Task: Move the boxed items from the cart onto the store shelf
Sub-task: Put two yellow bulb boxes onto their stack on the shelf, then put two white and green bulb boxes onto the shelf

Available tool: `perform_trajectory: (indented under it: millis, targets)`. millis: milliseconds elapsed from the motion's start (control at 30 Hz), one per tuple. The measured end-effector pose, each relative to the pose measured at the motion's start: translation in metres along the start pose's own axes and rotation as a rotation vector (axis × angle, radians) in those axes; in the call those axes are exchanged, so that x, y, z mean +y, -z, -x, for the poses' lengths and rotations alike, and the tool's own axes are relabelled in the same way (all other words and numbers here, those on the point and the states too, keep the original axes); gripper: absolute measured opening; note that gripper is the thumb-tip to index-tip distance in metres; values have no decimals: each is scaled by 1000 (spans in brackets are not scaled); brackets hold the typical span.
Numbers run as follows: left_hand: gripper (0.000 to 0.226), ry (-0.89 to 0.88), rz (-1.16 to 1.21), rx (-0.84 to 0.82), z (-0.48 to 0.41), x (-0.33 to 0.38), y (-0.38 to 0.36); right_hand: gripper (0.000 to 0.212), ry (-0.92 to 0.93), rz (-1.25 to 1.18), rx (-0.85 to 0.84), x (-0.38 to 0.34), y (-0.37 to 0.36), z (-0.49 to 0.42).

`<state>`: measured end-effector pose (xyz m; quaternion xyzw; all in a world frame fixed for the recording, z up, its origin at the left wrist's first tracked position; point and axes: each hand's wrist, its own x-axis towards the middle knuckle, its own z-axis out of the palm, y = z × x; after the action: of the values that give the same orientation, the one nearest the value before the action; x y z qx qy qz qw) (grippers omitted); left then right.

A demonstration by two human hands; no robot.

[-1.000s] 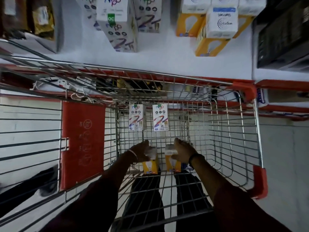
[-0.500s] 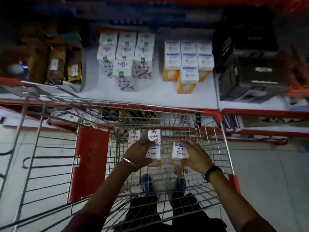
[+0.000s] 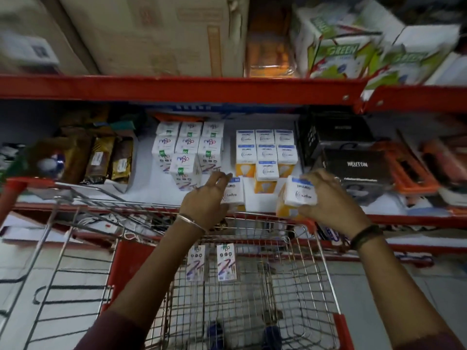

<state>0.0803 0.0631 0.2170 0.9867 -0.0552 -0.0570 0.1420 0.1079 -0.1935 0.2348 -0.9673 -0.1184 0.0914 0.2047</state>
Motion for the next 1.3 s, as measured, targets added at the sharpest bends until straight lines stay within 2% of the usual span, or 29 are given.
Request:
perform_trajectory:
  millis: [100,367,533,667,800,867,933,1067,1100,1167,1300]
  targets:
    - [64,35,17,41,-34,-1,-21,77,-28,16,33,12,0,-32]
    - [62,97,41,49,-98,-3,-75,78,-100,-33,-39,43,-37,-98]
    - [63,91,119,84,-108,-2,-92,61,-106,-86,-6,50,-54,-110]
    - [60,80,175,122,-107,-4,-100,56,-132,-190,26,49,-58,-108]
    - [63,75,254,139,-99,-7,-100,55,-69,-39,112,55,-67,-101]
    - [68,8,305,124,-88,-12,-99,55,-50,29,155,57,-71,-97]
    - [66,-133,323,174,-70,-21,-98,52,-64,-2,226,52,-73,-87]
    - [32,-313,238,387,-12,-56,-125,32,0,-198,433,25,-97,-44]
    - [28,-322,215,403,4,-70,-137,28,21,-227,427,16,-110,-32]
    - [27,-272,181,335,32,-99,-165,25,50,-237,307,2,-147,-11]
    - [35,-134,178,39,63,-149,-219,32,86,-168,-95,-17,-231,-2]
